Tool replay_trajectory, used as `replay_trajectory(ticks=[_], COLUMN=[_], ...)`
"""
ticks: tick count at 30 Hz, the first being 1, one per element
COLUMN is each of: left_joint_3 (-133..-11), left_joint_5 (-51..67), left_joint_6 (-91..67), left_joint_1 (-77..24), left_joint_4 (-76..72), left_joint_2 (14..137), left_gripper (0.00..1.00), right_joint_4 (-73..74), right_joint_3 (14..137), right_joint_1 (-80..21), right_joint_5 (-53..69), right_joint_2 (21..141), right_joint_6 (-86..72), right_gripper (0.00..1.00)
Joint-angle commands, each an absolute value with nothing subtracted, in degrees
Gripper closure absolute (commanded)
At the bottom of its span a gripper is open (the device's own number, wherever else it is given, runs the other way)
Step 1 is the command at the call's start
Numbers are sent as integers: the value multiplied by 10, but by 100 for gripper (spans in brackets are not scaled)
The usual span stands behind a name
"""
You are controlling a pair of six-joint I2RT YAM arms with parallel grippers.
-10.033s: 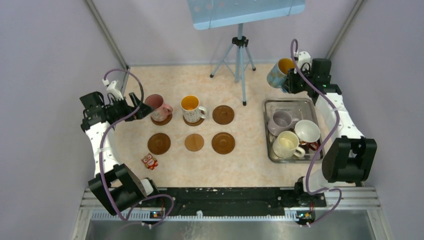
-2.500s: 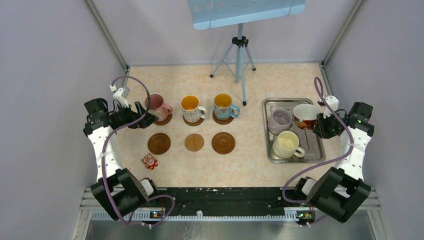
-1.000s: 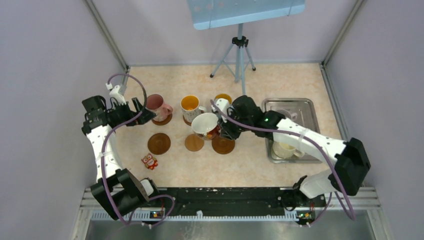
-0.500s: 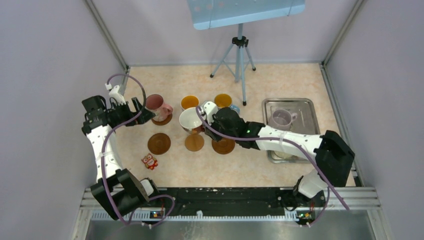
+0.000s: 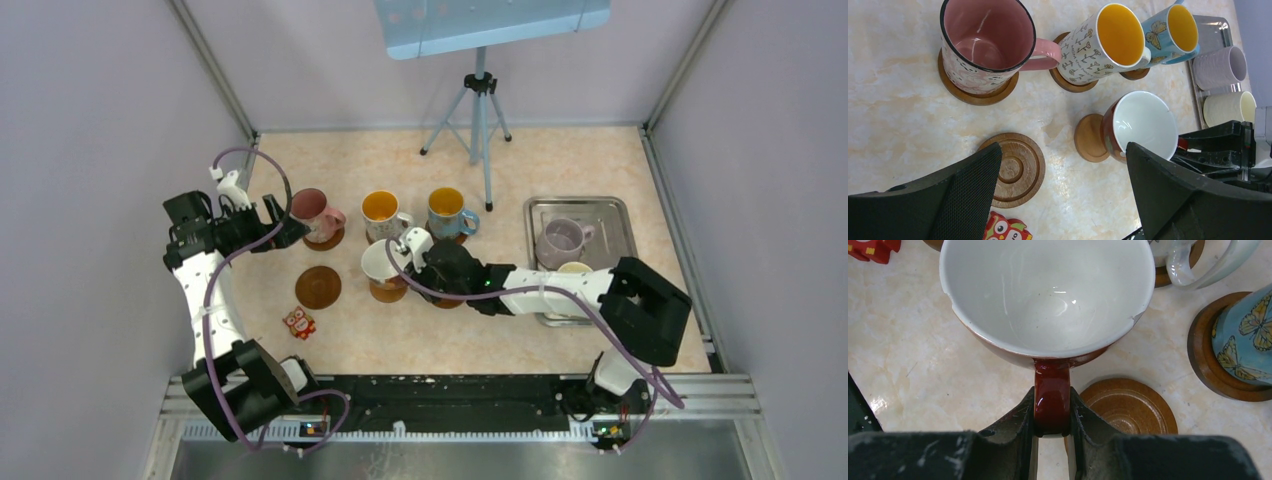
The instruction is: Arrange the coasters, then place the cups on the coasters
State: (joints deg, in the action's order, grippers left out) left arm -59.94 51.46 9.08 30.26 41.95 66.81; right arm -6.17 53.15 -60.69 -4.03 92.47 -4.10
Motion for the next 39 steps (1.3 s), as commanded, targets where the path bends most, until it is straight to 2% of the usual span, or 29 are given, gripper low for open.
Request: replay_trajectory(ticks=[1, 9, 17, 24, 39], left_joint_3=[-604, -612, -615, -632, -658], left_joint_5=[517, 501, 460, 407, 400], left_joint_6=[88, 92, 69, 50, 31], left_joint_1=[301, 301, 305, 310, 315], left_joint_4=[396, 402, 390, 385, 386], left_joint_2=[654, 650, 644, 651, 678], left_gripper=[1, 1, 1, 1, 1], right_joint_4=[-200, -232, -174, -163, -179], right_joint_3=[584, 660, 776, 820, 896], right_joint_1=[-623, -645, -673, -684, -708], right_joint_5=[-53, -72, -84, -79, -90], right_joint_2=[932, 1016, 1090, 1137, 1208], right_joint_6=[-33, -57, -63, -69, -70], right_gripper=[100, 100, 100, 100, 100])
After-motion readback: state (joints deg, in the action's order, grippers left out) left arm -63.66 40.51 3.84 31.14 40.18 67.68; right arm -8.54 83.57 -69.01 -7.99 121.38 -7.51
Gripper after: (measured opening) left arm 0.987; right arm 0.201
